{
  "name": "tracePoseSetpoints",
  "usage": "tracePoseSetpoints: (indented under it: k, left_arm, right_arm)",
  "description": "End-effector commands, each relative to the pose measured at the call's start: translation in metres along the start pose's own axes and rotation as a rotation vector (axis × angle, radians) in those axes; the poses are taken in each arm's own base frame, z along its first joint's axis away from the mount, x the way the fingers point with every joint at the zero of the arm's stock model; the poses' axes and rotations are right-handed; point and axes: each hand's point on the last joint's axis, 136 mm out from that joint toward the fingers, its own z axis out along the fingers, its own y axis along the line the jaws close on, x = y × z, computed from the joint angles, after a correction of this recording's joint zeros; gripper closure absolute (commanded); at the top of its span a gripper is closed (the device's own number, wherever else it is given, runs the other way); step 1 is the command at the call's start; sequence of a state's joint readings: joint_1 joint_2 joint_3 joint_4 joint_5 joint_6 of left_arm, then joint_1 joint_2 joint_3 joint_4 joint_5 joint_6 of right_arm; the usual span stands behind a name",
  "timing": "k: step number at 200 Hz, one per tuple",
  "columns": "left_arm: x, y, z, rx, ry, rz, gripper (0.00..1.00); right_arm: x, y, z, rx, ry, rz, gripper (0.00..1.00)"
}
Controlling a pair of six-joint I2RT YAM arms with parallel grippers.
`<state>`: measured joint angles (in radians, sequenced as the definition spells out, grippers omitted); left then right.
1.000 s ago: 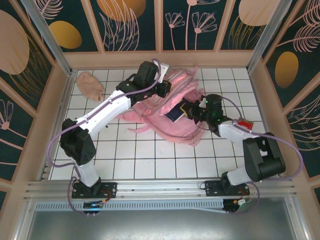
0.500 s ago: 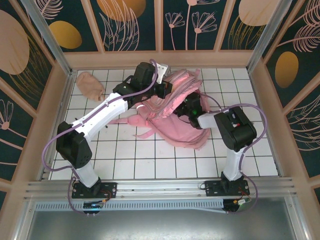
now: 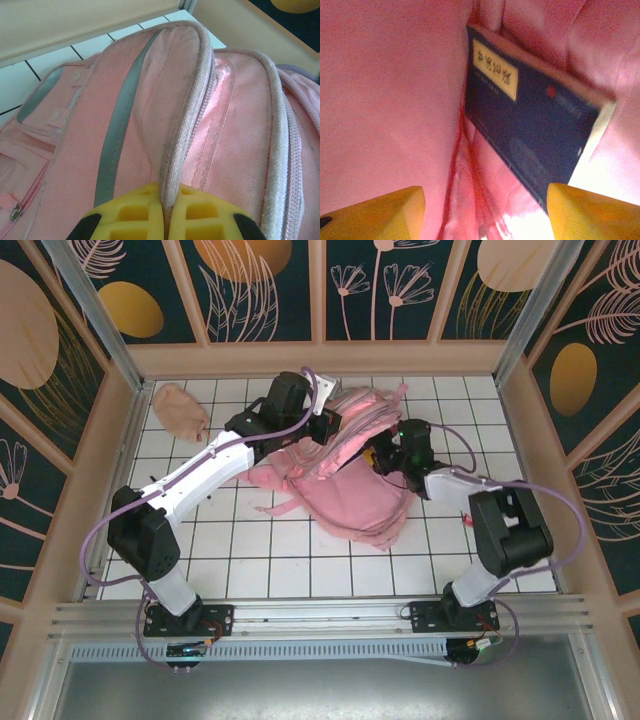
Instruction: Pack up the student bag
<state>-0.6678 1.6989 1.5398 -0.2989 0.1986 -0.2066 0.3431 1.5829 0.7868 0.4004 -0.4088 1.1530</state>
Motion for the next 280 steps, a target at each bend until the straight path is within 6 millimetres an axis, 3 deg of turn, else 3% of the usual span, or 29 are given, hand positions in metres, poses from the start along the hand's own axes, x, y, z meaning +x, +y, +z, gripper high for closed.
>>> tracePoseSetpoints:
  k: [1, 29, 72, 90, 105, 121, 134, 152, 169, 185, 216, 246, 263, 280]
  left_arm:
    - [-0.038, -0.002, -0.010, -0.008, -0.149, 0.036, 1.00]
    - [-0.028, 0.004, -0.004, -0.022, -0.148, 0.018, 1.00]
    - [0.003, -0.003, 0.017, 0.078, -0.105, -0.053, 1.00]
    - [0.020, -0.012, 0.023, 0.142, -0.060, -0.060, 0.98]
    - [0.031, -0.019, 0.024, 0.171, -0.034, -0.050, 0.86]
    - [0.039, -0.034, 0.021, 0.253, 0.001, -0.031, 0.62]
    - [0.034, -0.033, 0.013, 0.232, 0.010, -0.026, 0.56]
    - [0.018, -0.005, -0.007, 0.056, -0.018, -0.068, 0.51]
    - [0.007, 0.023, -0.034, -0.046, -0.069, -0.136, 0.39]
    - [0.013, 0.055, -0.054, -0.169, -0.096, -0.189, 0.25]
    - [0.054, 0.117, -0.063, -0.383, -0.014, -0.321, 0.20]
    - [0.114, 0.164, -0.056, -0.514, 0.133, -0.501, 0.21]
    - [0.147, 0.173, -0.041, -0.516, 0.219, -0.566, 0.20]
    - [0.164, 0.171, -0.017, -0.454, 0.258, -0.591, 0.18]
  right_arm:
    - [0.029, -0.022, -0.025, 0.073, 0.103, 0.024, 0.34]
    - [0.036, -0.037, -0.072, 0.170, 0.038, -0.015, 0.34]
    - [-0.001, -0.067, -0.152, 0.349, -0.182, -0.115, 0.34]
    - [-0.023, -0.044, -0.186, 0.376, -0.327, -0.198, 0.34]
    - [-0.039, -0.016, -0.210, 0.366, -0.438, -0.281, 0.34]
    - [-0.049, 0.013, -0.221, 0.333, -0.487, -0.384, 0.34]
    - [-0.054, 0.032, -0.217, 0.313, -0.469, -0.471, 0.34]
    - [-0.052, 0.050, -0.201, 0.287, -0.370, -0.567, 0.34]
    - [-0.035, 0.062, -0.176, 0.213, -0.211, -0.626, 0.35]
    - [-0.010, 0.065, -0.149, 0.161, -0.081, -0.665, 0.36]
    - [0.049, 0.044, -0.097, 0.208, 0.134, -0.734, 0.38]
    - [0.086, 0.018, -0.076, 0.268, 0.220, -0.787, 0.39]
    - [0.100, 0.000, -0.070, 0.301, 0.255, -0.794, 0.39]
    - [0.111, -0.015, -0.066, 0.317, 0.284, -0.796, 0.39]
